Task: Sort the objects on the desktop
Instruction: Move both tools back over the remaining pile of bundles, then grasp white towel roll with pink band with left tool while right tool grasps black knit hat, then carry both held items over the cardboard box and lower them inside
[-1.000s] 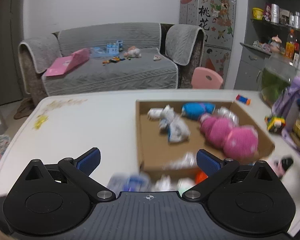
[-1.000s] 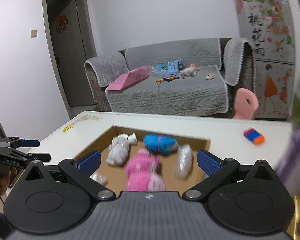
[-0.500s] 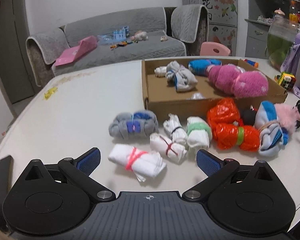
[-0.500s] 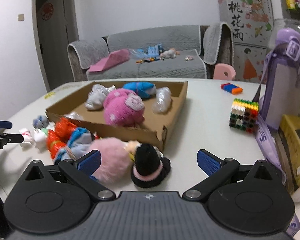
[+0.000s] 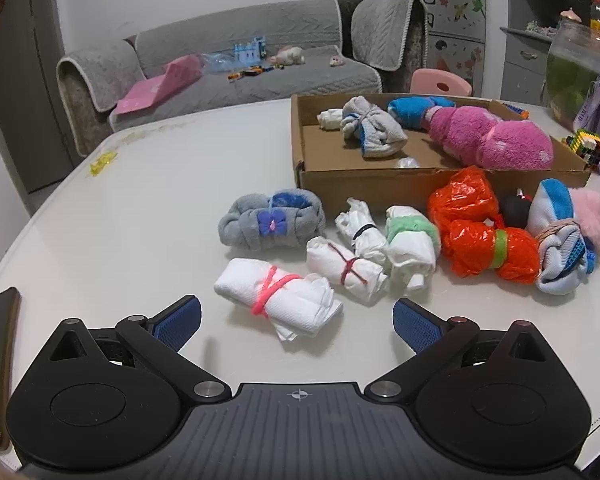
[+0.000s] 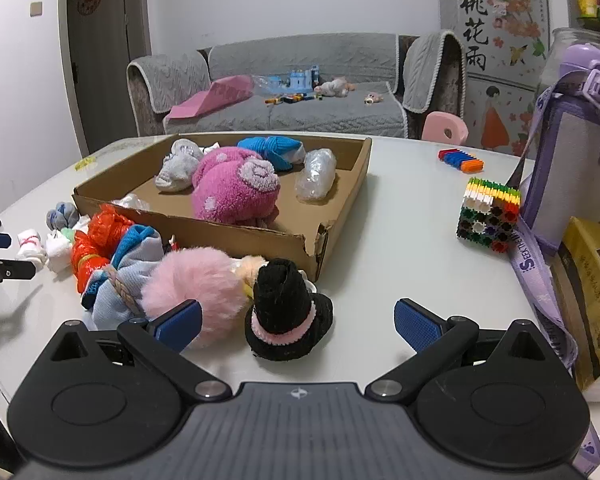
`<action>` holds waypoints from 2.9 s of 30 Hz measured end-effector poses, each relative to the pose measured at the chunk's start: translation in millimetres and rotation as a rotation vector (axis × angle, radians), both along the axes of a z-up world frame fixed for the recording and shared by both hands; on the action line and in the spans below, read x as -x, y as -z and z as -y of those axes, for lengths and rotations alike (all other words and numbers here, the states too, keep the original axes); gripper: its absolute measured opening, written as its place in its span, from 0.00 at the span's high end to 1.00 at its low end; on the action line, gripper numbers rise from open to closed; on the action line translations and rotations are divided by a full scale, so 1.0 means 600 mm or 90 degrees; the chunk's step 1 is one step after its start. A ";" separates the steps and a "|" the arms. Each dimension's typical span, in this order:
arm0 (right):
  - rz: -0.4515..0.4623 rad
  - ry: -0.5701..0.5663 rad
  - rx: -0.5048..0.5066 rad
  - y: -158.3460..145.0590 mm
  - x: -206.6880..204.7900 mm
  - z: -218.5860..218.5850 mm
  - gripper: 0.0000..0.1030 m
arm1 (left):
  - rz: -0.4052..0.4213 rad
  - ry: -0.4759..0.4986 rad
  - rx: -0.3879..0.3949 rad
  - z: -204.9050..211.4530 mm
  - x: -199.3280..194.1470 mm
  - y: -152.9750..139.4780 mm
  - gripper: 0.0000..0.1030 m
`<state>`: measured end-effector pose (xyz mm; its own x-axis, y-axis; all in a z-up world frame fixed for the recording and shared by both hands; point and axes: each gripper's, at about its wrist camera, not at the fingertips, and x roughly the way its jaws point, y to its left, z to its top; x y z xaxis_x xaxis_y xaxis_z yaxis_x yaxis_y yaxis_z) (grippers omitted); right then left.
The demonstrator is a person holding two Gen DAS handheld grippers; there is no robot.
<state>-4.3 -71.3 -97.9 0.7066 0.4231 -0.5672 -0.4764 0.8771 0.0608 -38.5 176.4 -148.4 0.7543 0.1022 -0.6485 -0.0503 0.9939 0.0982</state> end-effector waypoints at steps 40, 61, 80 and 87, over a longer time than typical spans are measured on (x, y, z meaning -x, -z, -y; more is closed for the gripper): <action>-0.018 -0.018 0.045 0.017 -0.034 -0.014 0.40 | -0.021 -0.015 0.033 -0.041 -0.044 0.016 0.03; -0.015 -0.034 0.044 0.013 -0.013 0.003 0.51 | -0.006 -0.002 0.011 -0.036 -0.031 0.012 0.08; -0.025 -0.049 0.029 0.010 -0.001 0.015 0.60 | -0.014 0.023 0.062 -0.038 -0.026 0.005 0.33; -0.028 -0.041 -0.027 -0.013 0.020 0.038 0.60 | 0.014 0.024 0.062 -0.023 0.013 -0.035 0.33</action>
<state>-16.1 -94.1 -90.2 0.6518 0.4913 -0.5777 -0.5279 0.8408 0.1195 -46.5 190.0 -127.7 0.7702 0.0107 -0.6377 -0.0136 0.9999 0.0003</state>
